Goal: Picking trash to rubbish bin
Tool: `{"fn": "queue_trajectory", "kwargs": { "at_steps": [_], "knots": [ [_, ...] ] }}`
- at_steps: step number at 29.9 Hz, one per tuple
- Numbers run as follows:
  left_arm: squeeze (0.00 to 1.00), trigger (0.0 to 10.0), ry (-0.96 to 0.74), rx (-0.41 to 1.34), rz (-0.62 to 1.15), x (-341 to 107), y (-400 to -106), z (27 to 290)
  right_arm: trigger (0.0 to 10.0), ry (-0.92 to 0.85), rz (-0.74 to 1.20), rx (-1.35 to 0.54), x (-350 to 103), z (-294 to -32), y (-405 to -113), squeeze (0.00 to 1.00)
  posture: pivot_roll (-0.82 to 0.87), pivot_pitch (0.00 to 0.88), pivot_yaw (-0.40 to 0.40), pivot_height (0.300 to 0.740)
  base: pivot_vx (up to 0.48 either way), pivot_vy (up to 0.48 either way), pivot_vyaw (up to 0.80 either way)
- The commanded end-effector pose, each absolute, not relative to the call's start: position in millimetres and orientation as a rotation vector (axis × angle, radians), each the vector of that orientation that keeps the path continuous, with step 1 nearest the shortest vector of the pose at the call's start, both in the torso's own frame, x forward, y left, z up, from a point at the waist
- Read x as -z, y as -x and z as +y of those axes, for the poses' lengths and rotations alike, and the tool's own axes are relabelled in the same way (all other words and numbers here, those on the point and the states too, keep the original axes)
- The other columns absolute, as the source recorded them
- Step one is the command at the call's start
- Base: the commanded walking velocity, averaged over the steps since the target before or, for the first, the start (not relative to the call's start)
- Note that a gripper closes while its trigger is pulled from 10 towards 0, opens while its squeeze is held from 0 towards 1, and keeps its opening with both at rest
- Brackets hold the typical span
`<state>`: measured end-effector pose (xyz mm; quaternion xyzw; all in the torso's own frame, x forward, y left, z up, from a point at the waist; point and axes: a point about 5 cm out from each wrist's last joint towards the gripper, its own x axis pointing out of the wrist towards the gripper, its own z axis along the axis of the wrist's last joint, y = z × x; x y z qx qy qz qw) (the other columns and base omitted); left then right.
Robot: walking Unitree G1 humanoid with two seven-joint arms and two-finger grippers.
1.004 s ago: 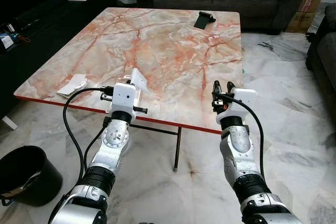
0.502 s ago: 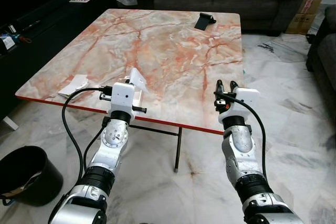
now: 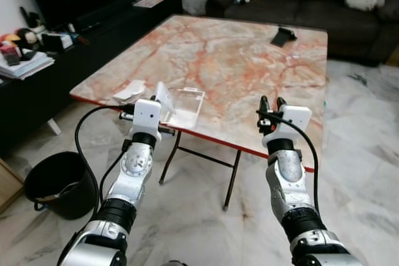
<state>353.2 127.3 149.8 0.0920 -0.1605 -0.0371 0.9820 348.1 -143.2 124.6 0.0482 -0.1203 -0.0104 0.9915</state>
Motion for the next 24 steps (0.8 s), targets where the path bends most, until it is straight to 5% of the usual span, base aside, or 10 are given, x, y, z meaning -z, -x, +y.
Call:
{"fn": "queue_trajectory", "kwargs": {
  "at_steps": [1,24],
  "knots": [
    [0.0,10.0,-0.193,0.075,-0.314,-147,-352,130,10.0,-0.086,-0.229,0.003,-123,-138,-348,0.0,0.16,0.0,0.072,0.74,0.0,0.0,0.8],
    [0.0,10.0,-0.2,0.05,-0.291,-141,-350,140,10.0,-0.082,-0.207,-0.041,-118,-133,-347,0.0,0.17,0.0,0.061,0.74,0.0,0.0,0.8]
  ]
}}
